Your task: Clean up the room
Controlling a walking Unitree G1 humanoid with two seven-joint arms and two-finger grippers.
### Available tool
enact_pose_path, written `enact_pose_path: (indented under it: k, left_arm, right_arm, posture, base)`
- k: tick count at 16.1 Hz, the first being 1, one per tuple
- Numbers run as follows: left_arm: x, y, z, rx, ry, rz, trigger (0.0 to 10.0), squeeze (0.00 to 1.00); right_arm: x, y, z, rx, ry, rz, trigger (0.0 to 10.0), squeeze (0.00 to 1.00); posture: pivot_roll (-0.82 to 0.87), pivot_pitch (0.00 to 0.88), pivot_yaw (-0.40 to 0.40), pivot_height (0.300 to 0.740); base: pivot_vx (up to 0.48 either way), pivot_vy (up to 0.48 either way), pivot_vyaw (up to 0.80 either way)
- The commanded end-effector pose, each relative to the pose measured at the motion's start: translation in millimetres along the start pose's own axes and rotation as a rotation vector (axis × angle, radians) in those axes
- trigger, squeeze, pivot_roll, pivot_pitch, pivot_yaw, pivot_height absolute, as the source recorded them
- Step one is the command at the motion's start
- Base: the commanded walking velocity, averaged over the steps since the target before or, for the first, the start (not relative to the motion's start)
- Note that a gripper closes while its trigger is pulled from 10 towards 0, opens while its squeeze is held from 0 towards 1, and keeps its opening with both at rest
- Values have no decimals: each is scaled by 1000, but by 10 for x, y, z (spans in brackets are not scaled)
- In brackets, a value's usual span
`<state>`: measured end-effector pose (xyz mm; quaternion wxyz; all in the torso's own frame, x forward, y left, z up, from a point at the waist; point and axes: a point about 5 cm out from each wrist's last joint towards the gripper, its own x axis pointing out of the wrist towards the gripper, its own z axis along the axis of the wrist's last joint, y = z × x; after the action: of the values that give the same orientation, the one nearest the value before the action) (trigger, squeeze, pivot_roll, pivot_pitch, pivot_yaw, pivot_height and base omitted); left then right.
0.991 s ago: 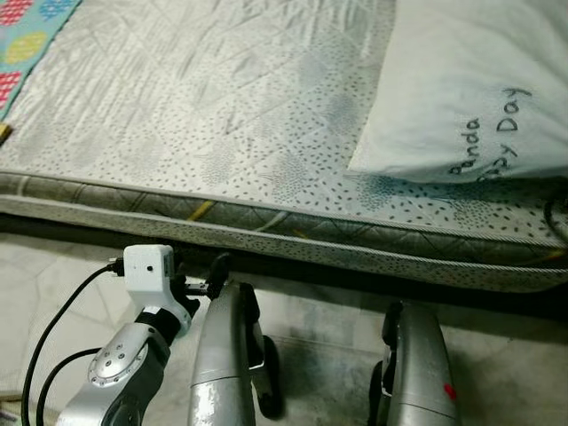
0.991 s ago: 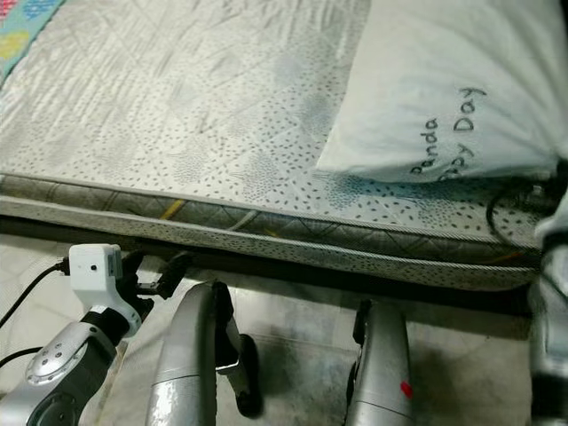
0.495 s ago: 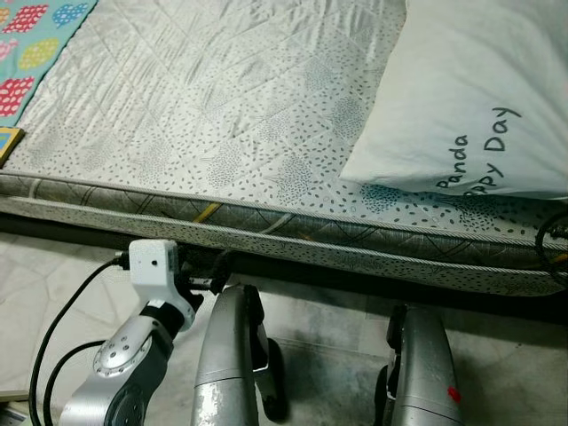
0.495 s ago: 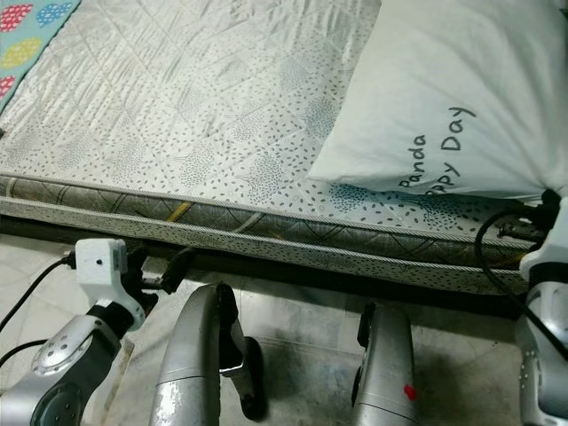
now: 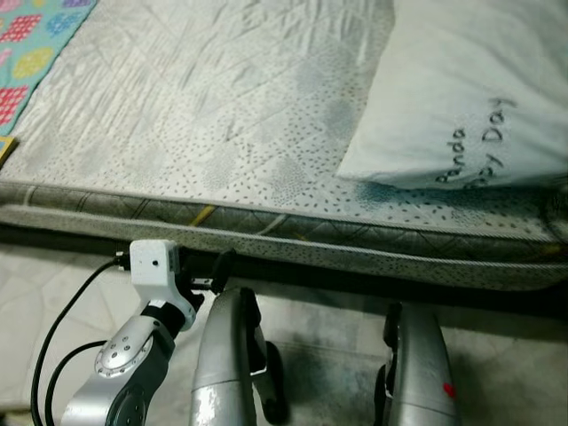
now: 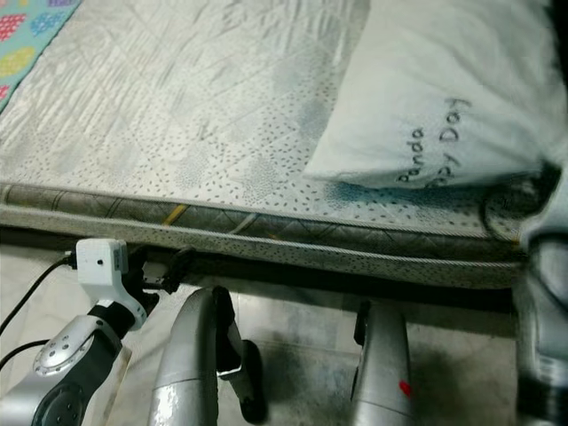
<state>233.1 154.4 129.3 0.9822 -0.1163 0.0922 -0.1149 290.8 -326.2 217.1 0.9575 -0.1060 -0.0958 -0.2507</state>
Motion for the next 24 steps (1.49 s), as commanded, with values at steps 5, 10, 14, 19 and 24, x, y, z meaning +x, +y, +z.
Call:
enact_pose_path:
  k: [5,10,14,19,24]
  left_arm:
    - [-88,93,-27,12,9,52,10000,0]
    - [-112,89,-49,9,12,61,10000,0]
    - [-78,85,-51,7,12,54,10000,0]
    - [-26,85,-43,11,3,43,10000,0]
    - [66,54,-53,8,-9,26,10000,0]
  right_arm:
    - [572,-78,395,-27,-124,-8,0,0]
    - [703,-519,504,-84,-142,-137,0,0]
    - [624,-537,326,-115,-130,-118,0,0]
    - [172,-260,-222,-61,-47,-64,0,0]
    - [-101,-116,-363,-63,22,-21,0,0]
  posture:
    - [-98,241,129,552]
    - [-104,247,127,552]
    - [-113,236,129,552]
    - [-125,199,123,552]
    - [-152,171,118,552]
  base:
    - [0,0,0]
    - [0,0,0]
    - [0,0,0]
    - [0,0,0]
    - [0,0,0]
